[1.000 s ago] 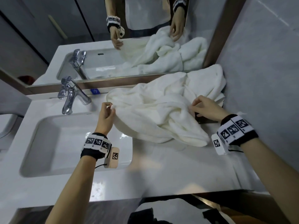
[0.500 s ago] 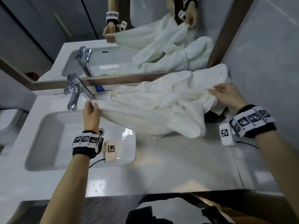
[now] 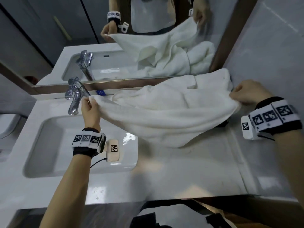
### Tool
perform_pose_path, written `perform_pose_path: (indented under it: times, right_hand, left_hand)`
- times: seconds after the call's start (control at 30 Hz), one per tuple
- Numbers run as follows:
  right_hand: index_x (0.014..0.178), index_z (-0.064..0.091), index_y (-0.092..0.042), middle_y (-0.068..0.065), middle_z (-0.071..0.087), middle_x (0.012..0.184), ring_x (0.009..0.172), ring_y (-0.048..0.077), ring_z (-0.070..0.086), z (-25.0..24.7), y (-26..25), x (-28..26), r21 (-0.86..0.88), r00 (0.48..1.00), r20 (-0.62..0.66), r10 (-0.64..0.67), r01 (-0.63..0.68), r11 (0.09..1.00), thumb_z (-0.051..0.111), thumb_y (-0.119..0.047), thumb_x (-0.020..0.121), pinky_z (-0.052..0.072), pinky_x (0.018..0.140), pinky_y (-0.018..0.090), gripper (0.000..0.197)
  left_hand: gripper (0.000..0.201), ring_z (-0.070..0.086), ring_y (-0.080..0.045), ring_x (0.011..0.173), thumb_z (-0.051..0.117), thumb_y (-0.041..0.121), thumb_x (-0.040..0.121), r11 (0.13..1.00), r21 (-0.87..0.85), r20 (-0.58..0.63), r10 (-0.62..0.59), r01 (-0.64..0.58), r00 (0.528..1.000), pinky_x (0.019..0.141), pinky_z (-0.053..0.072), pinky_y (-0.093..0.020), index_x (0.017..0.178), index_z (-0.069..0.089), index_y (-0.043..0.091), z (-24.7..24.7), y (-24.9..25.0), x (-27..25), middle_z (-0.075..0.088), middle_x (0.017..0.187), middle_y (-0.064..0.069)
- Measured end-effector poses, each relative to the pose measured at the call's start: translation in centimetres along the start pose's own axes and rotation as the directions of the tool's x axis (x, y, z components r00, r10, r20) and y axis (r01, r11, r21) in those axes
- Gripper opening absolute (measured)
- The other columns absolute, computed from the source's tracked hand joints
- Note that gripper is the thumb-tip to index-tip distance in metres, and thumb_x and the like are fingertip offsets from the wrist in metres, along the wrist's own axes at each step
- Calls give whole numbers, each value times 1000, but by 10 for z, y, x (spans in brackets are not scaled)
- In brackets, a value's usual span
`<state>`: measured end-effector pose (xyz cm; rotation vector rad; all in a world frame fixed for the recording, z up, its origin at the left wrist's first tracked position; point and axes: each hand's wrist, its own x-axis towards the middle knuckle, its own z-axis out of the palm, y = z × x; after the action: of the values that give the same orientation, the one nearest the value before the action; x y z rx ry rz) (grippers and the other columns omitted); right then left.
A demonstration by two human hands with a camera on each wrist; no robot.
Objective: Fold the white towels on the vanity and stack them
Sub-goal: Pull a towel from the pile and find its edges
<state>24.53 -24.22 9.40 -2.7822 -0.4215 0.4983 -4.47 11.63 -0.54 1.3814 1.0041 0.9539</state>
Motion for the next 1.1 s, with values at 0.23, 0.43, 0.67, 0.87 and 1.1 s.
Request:
perform_pose_path:
  times: [0.23, 0.43, 0.67, 0.87, 1.1]
  right_hand:
    - [111, 62, -10, 12, 58, 111, 103, 30, 56, 50, -37, -6, -36, 897, 93, -433, 437, 899, 66, -15, 83, 39, 81, 28, 29]
    - [129, 52, -21, -3, 54, 128, 120, 19, 43, 113, -118, -21, 29, 640, 243, -729, 747, 665, 60, -32, 89, 36, 99, 32, 42]
    - [128, 47, -28, -5, 57, 120, 117, 21, 44, 187, -151, -35, -186, 454, 617, -643, 878, 441, 67, -60, 72, 34, 96, 36, 67]
    - [133, 38, -24, 5, 55, 124, 116, 27, 45, 217, -143, -38, -419, 544, 568, -618, 837, 351, 62, -59, 76, 35, 93, 41, 71]
    - [86, 65, -13, 4, 61, 91, 95, 26, 57, 161, -127, -51, -308, 729, 290, -620, 684, 661, 54, -57, 83, 33, 70, 32, 44]
  left_hand:
    - [11, 56, -9, 82, 46, 17, 97, 986, 122, 257, 80, -114, 963, 75, 47, -19, 98, 54, 10, 16, -10, -20, 59, 89, -1]
    - [10, 54, -2, 72, 48, 12, 97, 977, 130, 296, 124, -169, 947, 63, 44, -7, 96, 55, 6, 19, -13, -25, 58, 80, 5]
    - [12, 57, 2, 77, 48, 15, 97, 982, 131, 308, 89, -135, 947, 68, 47, -10, 99, 55, 7, 8, -21, -25, 59, 85, 5]
    - [10, 55, -3, 79, 49, 17, 97, 974, 159, 334, 99, -160, 937, 68, 47, -8, 97, 56, 10, 11, -27, -13, 59, 85, 7]
    - [20, 51, 7, 70, 49, 16, 96, 951, 213, 407, 123, -225, 905, 65, 42, -6, 81, 54, 28, 25, -27, 3, 56, 79, 12]
